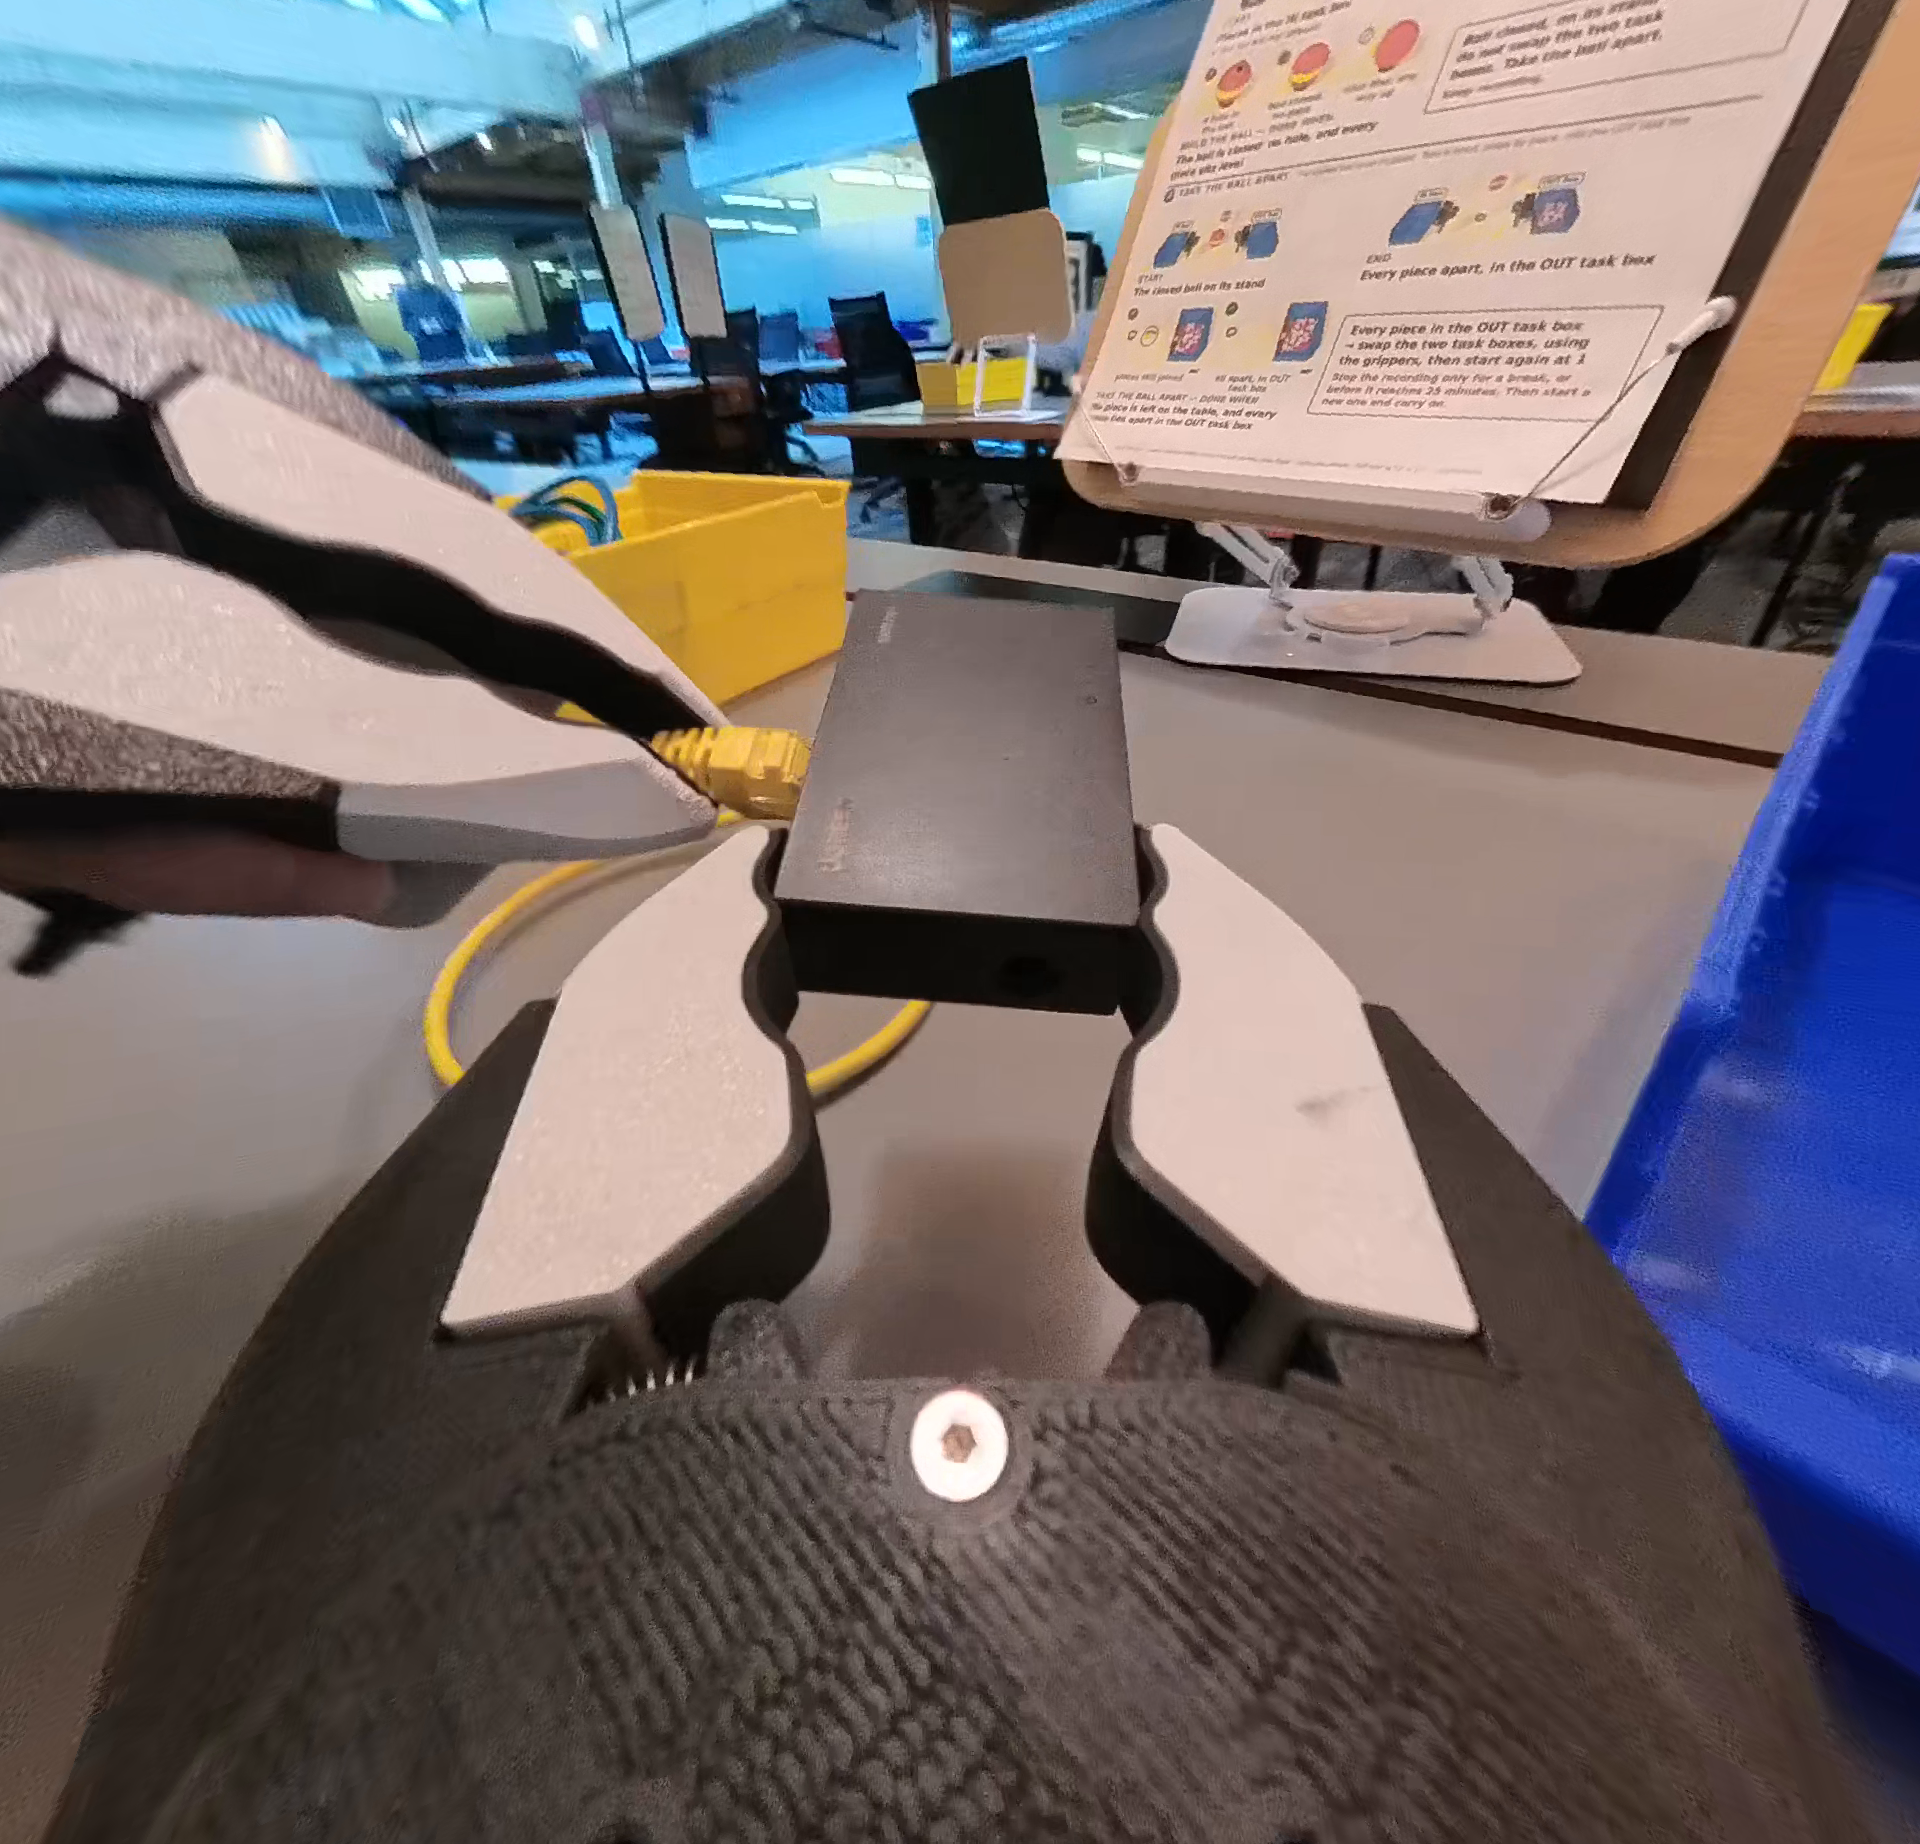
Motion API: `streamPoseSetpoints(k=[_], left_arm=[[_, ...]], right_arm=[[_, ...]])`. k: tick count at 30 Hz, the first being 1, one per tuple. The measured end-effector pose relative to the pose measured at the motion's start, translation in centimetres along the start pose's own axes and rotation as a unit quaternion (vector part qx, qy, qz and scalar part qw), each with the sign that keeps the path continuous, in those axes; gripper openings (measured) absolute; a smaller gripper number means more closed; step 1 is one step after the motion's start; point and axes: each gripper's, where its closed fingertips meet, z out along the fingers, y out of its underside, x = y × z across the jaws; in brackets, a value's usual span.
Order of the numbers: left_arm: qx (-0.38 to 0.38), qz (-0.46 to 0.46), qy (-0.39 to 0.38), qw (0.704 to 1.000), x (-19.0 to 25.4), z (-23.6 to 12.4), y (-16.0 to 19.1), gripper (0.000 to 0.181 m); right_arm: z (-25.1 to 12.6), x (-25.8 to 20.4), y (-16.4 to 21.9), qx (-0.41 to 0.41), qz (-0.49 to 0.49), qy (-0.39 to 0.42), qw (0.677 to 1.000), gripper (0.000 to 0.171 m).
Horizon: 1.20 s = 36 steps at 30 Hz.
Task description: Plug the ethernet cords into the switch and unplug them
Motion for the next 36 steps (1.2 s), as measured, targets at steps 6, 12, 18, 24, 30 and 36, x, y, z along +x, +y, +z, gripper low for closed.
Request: streamPoseSetpoints(k=[6, 12, 18, 24, 30, 36], left_arm=[[0.095, -0.003, 0.012, 0.995, 0.4, -0.2, -0.6, 0.011], [0.126, -0.019, 0.024, 0.992, 0.2, -1.0, -0.7, 0.016], [0.110, -0.041, 0.034, 0.992, 0.5, -1.2, 0.1, 0.006], [0.091, -0.063, 0.052, 0.993, 0.8, -0.8, 1.0, 0.006], [0.106, -0.081, 0.050, 0.990, 0.9, -1.0, 0.5, 0.005], [0.103, -0.024, 0.005, 0.994, 1.0, -1.5, 0.0, 0.004]], right_arm=[[-0.4, 0.2, -0.6, 0.027, 0.026, -0.018, 0.999, 0.062], [-0.5, 0.4, -0.7, 0.032, 0.029, -0.012, 0.999, 0.062], [-0.5, 0.2, -0.8, 0.033, 0.020, -0.014, 0.999, 0.062], [-0.6, 0.0, -0.8, 0.036, 0.013, -0.016, 0.999, 0.062], [-0.7, -0.1, -0.9, 0.040, 0.022, -0.029, 0.999, 0.062], [-0.8, -0.5, -1.2, 0.051, -0.004, -0.040, 0.998, 0.062]])
